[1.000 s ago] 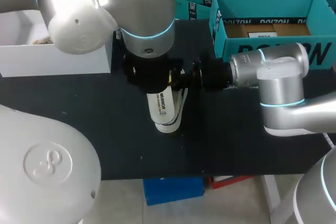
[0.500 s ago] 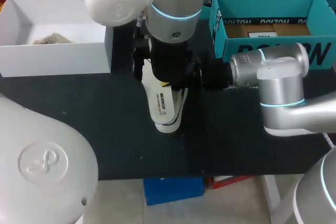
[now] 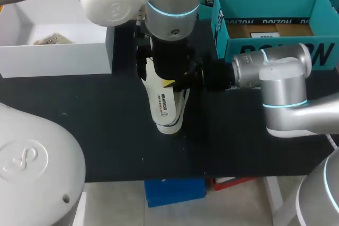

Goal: Take the shoe out of the shoebox, open the shoe tongue, remove and reinsert the insole, then place the shoe into the shoebox

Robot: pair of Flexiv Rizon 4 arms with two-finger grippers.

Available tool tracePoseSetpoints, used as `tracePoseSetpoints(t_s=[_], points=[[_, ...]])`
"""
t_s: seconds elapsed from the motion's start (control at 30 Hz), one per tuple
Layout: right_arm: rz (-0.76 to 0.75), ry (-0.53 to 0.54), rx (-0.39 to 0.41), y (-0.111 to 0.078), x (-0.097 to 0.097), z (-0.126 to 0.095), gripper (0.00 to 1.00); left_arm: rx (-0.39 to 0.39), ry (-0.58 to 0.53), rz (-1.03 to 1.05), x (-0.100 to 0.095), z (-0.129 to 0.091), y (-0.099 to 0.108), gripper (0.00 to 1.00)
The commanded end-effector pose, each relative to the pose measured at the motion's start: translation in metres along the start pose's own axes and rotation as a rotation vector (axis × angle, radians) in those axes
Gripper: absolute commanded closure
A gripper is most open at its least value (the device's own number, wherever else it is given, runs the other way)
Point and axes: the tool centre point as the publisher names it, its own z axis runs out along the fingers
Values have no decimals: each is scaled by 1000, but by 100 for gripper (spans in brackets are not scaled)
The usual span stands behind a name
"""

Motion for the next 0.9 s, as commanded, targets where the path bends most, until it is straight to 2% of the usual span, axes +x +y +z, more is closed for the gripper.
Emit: tracePoseSetpoints(t_s=[0.03,0.27,0.6,0.9], points=[[0,0,-3,0,-1,2,100,8,-8,1,3,5,15,0],[0,0,-3,0,-1,2,100,21,-44,-10,3,9,51,0],[0,0,-3,0,-1,2,100,42,-44,-34,3,27,103,0],[0,0,-3,0,-1,2,100,77,-52,-51,7,43,135,0]])
